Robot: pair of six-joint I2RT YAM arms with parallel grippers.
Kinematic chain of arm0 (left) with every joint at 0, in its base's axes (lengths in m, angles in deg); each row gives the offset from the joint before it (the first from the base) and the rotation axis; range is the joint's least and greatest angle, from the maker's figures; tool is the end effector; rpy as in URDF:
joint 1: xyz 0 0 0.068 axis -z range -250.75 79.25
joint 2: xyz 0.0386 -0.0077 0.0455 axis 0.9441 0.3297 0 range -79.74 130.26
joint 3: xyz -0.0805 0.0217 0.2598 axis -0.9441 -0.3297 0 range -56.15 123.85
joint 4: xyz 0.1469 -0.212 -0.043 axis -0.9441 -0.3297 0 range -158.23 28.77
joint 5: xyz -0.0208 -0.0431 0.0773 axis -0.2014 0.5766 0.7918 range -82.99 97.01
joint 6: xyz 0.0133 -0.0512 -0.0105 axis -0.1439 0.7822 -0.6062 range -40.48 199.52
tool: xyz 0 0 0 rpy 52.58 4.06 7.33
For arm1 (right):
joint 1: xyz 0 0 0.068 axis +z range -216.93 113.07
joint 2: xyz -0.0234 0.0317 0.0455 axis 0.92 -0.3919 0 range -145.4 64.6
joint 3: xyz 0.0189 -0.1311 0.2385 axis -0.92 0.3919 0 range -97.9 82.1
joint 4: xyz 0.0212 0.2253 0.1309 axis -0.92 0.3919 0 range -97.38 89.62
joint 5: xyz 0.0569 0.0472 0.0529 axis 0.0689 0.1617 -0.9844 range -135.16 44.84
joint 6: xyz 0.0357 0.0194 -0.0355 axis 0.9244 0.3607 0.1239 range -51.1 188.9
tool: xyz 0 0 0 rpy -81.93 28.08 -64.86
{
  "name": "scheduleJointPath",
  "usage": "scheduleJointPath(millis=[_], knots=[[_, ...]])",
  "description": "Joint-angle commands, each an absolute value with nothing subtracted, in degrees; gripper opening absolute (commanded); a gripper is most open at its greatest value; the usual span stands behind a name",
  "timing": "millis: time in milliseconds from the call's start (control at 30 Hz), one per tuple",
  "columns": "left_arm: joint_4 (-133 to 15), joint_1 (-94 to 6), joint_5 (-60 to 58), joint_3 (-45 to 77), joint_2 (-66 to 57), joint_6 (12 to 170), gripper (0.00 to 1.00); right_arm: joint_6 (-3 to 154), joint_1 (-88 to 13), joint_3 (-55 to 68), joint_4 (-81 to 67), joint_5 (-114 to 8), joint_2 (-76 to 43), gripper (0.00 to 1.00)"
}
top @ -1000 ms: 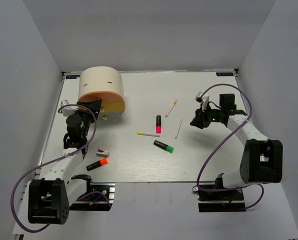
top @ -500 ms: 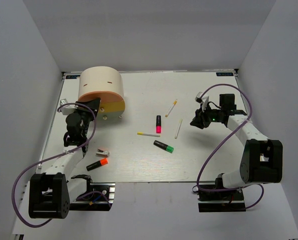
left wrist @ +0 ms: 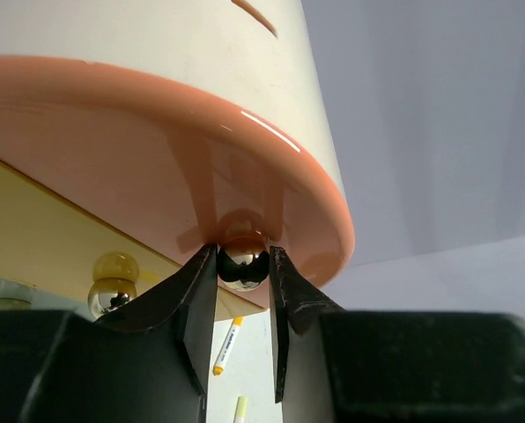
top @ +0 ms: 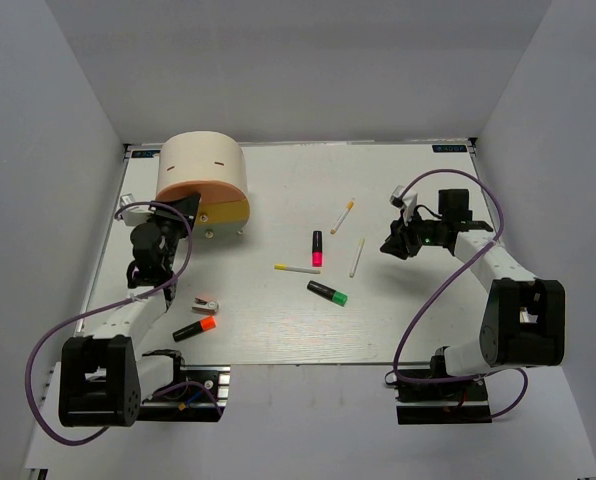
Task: Sort the stationery into containers
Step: Open the drawer
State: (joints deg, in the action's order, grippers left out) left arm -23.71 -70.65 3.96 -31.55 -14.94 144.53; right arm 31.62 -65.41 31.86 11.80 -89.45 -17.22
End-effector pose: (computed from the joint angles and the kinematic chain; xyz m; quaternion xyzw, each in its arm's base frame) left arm 0.2429 -0.0023 0.2350 -0.3725 0.6201 -0.3876 0.5713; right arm 0.2847 0.0325 0.2206 -0.4092 0.7809 0.2425 0.4050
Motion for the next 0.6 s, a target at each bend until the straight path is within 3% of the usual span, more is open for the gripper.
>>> scheduleJointPath(millis=[0,100,433,467,500,567], knots=[[-24.23,-71.01,2.26,-31.53,-15.74,144.03,0.13,30.84,-65.7,32.53,11.17,-90.34,-15.82,0.4],[-26.41,-71.01,1.04,-34.35,-18.99,144.03,0.12,30.75,-65.61,32.53,10.99,-90.25,-15.82,0.4],[-39.51,-71.01,0.51,-41.65,-34.46,142.89,0.12,31.63,-65.52,32.27,10.82,-90.42,-17.05,0.59],[-40.04,-71.01,0.51,-42.34,-36.04,142.89,0.12,31.98,-65.61,32.18,10.82,-90.25,-17.13,0.65],[-40.57,-71.01,0.51,-42.87,-36.05,142.89,0.12,32.33,-65.43,32.01,10.56,-90.25,-17.57,0.9],[-41.1,-71.01,1.03,-42.88,-36.84,142.89,0.43,33.83,-65.52,31.57,10.55,-90.16,-17.66,0.9]])
